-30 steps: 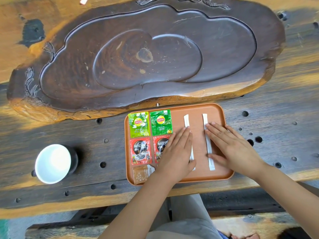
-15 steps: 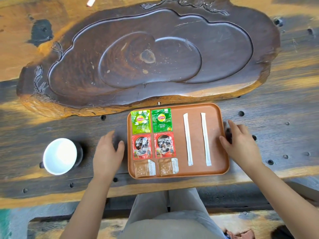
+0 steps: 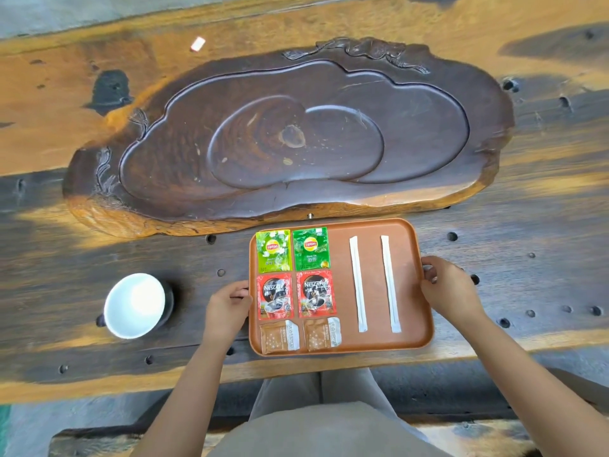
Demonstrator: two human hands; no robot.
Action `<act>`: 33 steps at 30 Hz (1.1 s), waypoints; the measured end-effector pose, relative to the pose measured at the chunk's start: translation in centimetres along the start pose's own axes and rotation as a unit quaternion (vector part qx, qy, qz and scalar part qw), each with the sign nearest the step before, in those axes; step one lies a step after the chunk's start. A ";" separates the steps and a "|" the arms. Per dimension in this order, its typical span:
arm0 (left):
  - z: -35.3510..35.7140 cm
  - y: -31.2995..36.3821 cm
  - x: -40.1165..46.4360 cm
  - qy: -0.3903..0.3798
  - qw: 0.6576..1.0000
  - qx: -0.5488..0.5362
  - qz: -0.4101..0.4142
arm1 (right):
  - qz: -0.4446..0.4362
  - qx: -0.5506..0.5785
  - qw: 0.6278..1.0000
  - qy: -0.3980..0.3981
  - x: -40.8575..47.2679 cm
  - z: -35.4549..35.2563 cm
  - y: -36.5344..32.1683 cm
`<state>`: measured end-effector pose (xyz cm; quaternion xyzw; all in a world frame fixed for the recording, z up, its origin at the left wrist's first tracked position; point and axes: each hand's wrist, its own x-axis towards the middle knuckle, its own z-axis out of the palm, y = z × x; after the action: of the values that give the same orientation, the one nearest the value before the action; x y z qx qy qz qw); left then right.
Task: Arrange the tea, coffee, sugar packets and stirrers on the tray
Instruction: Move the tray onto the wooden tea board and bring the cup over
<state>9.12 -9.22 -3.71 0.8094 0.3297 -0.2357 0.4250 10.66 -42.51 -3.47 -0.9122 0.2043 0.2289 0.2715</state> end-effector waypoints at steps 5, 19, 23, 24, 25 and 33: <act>-2.6 0.1 -1.6 0.006 0.999 -0.045 0.014 | -0.004 0.041 0.999 -0.024 -0.9 -1.5 -1.3; -8.7 6.0 0.0 0.041 0.986 -0.129 0.095 | -0.085 0.106 0.990 0.021 3.0 -6.6 -8.8; -10.2 9.8 3.7 0.037 0.982 -0.131 0.129 | -0.089 0.103 0.990 0.027 6.8 -7.8 -11.9; -10.6 10.6 4.8 0.037 0.982 -0.130 0.132 | -0.088 0.105 0.990 0.029 7.8 -8.1 -12.8; -11.1 11.4 6.0 0.039 0.982 -0.131 0.132 | -0.088 0.111 0.989 0.032 8.9 -8.2 -13.6; -11.9 16.2 15.9 0.044 0.982 -0.123 0.136 | -0.075 0.105 0.989 0.070 17.3 -7.2 -18.8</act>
<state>32.93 -0.73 0.66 0.7976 0.2612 -0.0974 0.5349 36.25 -36.58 0.26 -0.9052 0.1772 0.1205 0.3670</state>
